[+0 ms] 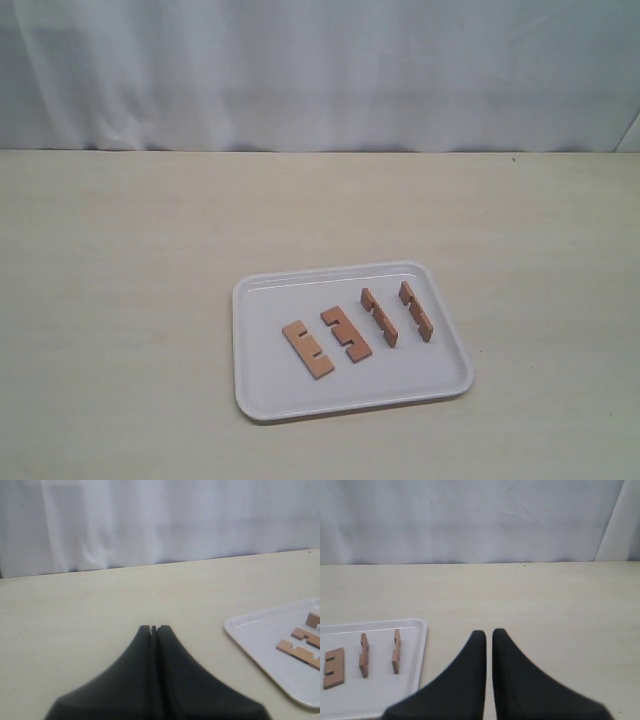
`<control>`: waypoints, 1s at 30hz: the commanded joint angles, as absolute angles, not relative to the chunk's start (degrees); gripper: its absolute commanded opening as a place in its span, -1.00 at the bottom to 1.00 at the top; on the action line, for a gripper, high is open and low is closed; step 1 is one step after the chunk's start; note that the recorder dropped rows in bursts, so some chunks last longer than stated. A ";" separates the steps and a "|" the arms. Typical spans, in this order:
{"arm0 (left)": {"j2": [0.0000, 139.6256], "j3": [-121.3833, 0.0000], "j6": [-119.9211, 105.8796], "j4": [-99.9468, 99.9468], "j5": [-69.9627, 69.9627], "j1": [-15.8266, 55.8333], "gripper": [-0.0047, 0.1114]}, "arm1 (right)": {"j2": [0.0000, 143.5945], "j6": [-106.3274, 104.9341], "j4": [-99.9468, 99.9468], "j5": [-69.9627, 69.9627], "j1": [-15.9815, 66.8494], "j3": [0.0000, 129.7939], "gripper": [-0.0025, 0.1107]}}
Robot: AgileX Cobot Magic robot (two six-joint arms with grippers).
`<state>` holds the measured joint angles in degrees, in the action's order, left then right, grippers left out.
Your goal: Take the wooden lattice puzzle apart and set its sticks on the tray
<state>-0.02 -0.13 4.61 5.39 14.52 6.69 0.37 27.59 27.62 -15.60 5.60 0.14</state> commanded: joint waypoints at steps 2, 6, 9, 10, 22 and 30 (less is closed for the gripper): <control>0.00 0.00 4.79 5.35 14.05 6.75 -0.92 | 0.00 28.09 27.37 -15.06 2.16 0.00 -0.88; 0.00 0.00 4.79 5.35 14.26 6.75 -0.92 | 0.00 29.10 27.37 -15.06 2.15 0.00 -0.88; 0.00 0.00 4.79 5.35 14.26 6.75 -0.92 | 0.00 30.93 27.23 -14.90 2.15 0.00 -0.88; 0.00 0.00 4.79 5.35 14.26 6.75 -0.92 | 0.00 30.61 26.77 -14.90 2.15 0.00 -0.88; 0.00 0.00 4.79 5.35 14.26 6.75 -0.92 | 0.00 -2.92 -2.19 -14.45 2.15 0.00 -0.88; 0.00 0.00 4.79 5.35 14.26 6.75 -0.92 | 0.00 -2.79 -0.60 -17.52 2.15 0.00 -0.88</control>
<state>-0.02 -0.13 4.61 5.39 14.52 6.69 0.37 -2.36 -1.29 -15.71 2.55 0.14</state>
